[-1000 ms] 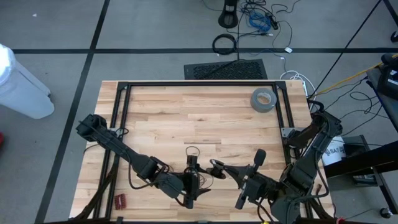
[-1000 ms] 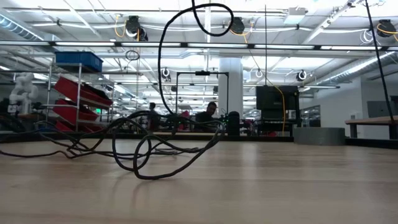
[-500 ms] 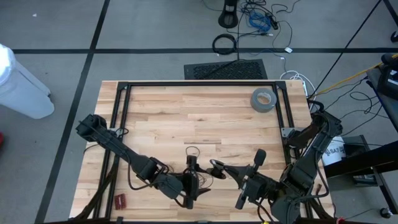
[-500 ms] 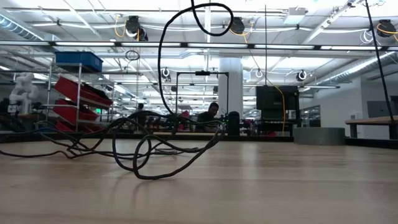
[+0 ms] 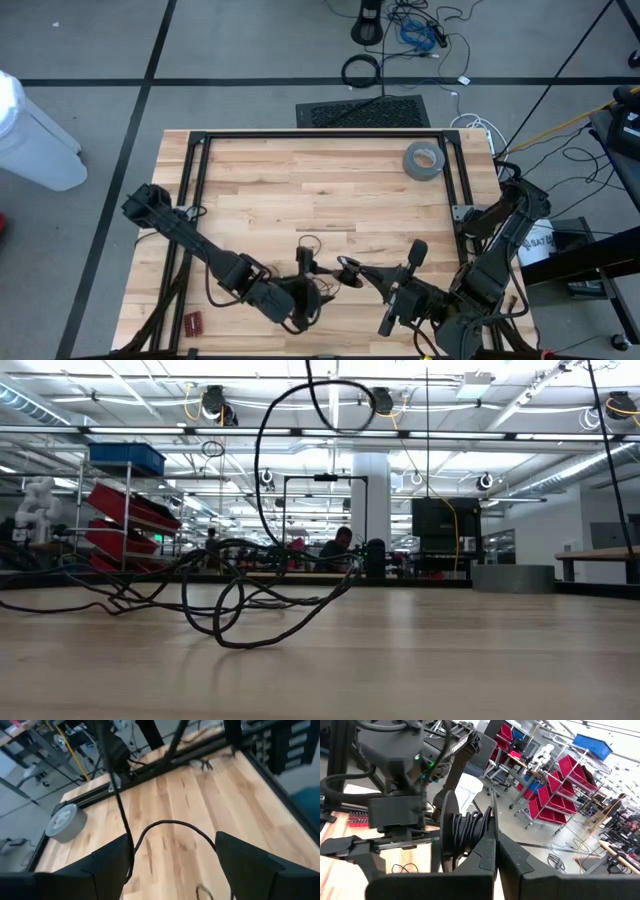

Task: Coil cords
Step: Coil the black wire onto the spool

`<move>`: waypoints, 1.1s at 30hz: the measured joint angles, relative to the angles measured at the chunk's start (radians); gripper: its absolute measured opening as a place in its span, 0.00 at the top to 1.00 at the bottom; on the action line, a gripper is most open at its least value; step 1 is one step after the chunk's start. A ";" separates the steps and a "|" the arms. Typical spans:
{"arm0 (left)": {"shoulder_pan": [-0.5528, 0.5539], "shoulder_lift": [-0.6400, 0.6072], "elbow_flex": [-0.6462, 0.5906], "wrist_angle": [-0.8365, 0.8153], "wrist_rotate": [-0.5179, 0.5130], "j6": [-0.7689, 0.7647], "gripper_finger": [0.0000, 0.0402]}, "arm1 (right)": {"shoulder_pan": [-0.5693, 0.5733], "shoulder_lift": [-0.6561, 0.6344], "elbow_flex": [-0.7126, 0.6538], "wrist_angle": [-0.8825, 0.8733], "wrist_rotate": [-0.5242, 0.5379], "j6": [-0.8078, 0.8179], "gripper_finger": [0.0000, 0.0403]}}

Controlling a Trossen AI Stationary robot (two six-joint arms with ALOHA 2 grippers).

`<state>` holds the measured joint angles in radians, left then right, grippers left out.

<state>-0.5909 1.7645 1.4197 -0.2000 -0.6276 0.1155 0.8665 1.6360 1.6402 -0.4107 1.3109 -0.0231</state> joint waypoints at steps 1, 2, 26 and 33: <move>-0.004 0.000 0.000 -0.011 -0.001 -0.001 0.27 | 0.000 0.000 0.000 0.000 0.000 0.000 1.00; -0.008 0.000 0.000 -0.018 -0.005 -0.001 0.27 | 0.000 0.000 0.000 0.000 0.000 0.000 1.00; -0.086 0.000 0.042 -0.019 -0.268 0.087 0.27 | 0.000 0.000 0.001 0.000 0.002 0.000 1.00; -0.114 0.000 0.074 -0.026 -0.134 0.074 0.27 | 0.000 0.000 0.001 0.000 0.000 0.000 1.00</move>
<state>-0.7052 1.7649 1.4933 -0.2262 -0.7618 0.1892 0.8669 1.6360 1.6409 -0.4106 1.3113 -0.0231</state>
